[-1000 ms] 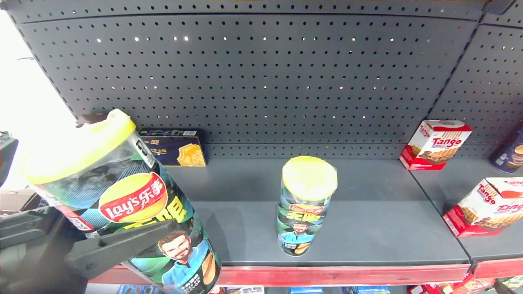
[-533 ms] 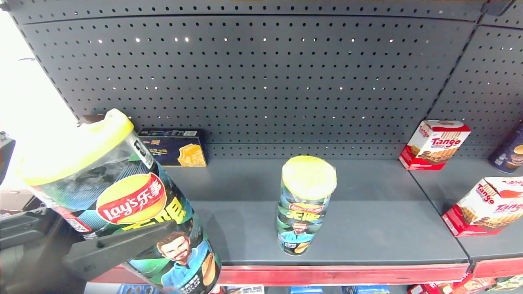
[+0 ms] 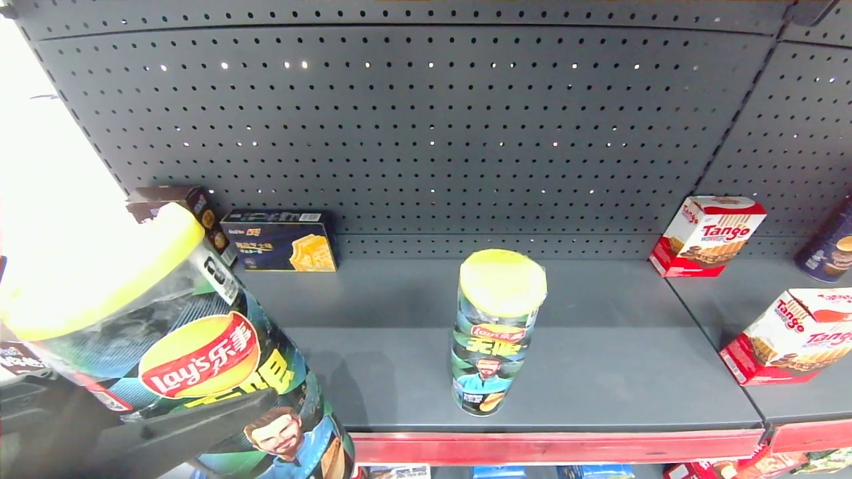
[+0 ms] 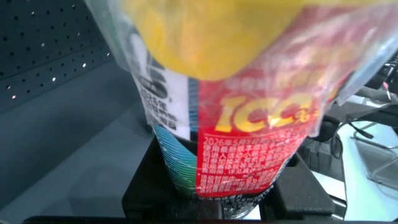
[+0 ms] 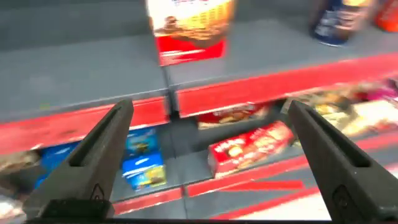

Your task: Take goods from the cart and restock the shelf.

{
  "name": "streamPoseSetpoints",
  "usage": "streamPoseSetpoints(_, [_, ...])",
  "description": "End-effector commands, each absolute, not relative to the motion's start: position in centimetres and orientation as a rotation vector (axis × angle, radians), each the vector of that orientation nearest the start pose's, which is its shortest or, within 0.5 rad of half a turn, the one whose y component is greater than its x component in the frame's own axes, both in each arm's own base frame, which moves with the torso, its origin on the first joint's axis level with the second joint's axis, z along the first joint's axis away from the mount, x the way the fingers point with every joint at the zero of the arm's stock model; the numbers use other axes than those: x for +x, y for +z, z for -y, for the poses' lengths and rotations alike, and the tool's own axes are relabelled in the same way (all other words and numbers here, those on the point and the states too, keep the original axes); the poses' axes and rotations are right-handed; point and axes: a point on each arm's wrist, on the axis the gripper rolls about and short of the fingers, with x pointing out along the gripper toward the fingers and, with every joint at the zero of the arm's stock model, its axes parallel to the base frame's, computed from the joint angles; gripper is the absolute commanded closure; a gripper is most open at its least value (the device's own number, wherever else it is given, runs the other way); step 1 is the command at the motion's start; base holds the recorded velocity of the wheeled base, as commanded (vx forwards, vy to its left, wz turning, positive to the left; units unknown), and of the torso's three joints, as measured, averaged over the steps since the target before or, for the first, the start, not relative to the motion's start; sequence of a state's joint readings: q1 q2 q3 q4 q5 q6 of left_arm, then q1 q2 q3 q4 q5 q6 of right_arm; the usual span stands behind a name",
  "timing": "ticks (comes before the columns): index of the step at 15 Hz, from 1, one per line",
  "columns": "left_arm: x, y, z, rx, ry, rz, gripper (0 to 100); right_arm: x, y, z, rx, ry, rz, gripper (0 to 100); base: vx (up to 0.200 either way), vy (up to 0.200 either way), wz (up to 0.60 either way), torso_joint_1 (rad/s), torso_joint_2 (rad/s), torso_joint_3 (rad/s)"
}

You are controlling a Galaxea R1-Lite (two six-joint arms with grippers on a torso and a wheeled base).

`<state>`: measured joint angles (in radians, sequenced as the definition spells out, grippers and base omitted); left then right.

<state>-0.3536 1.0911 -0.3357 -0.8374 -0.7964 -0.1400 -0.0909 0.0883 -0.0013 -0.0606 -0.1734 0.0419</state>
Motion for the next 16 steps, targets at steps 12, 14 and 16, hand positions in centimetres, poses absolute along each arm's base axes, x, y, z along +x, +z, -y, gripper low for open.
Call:
streamPoseSetpoints(12, [12.0, 22.0, 7.6, -0.105, -1.256, 0.023, 100, -1.5, 7.8, -0.1, 0.0, -0.145, -0.097, 0, 0.0, 0.0, 0.0, 0.0, 0.0, 0.0])
streamPoseSetpoints(14, [12.2, 21.9, 7.7, -0.105, -1.263, 0.016, 100, -1.5, 7.8, -0.1, 0.001, -0.147, -0.097, 0, 0.0, 0.0, 0.0, 0.0, 0.0, 0.0])
streamPoseSetpoints(16, [12.7, 21.5, 7.9, -0.107, -1.259, -0.008, 100, -1.5, 7.8, -0.1, 0.001, -0.147, -0.098, 0, 0.0, 0.0, 0.0, 0.0, 0.0, 0.0])
